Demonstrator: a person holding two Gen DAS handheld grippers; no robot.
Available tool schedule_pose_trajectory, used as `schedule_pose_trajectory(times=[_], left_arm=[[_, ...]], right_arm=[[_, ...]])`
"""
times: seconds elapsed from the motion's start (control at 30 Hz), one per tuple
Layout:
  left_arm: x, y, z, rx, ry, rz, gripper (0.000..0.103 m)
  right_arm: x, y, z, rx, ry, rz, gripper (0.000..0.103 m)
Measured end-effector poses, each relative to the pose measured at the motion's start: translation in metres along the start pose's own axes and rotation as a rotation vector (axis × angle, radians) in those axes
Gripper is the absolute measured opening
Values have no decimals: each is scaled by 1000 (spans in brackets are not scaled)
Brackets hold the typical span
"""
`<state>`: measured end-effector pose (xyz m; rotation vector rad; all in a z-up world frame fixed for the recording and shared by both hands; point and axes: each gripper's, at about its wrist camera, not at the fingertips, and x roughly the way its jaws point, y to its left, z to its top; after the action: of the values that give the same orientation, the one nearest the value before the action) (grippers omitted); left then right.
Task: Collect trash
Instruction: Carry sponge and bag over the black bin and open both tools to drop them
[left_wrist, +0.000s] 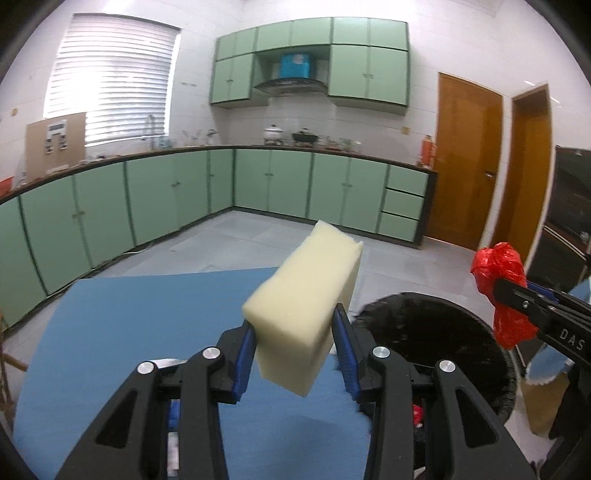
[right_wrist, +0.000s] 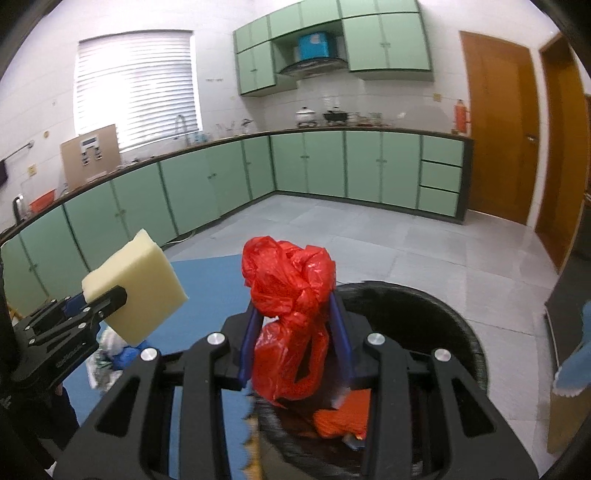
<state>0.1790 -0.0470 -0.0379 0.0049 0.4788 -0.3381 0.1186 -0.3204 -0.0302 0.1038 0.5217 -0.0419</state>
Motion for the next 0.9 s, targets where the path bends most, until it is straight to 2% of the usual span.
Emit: schedule_pose_trajectory(times=[0.43, 0.9], left_arm=[[57, -87, -1, 65, 45, -131, 39], [117, -137, -20, 120, 147, -174, 40]], right_arm=[[18, -88, -31, 54, 38, -127, 34], [64, -141, -62, 100, 133, -162, 34]])
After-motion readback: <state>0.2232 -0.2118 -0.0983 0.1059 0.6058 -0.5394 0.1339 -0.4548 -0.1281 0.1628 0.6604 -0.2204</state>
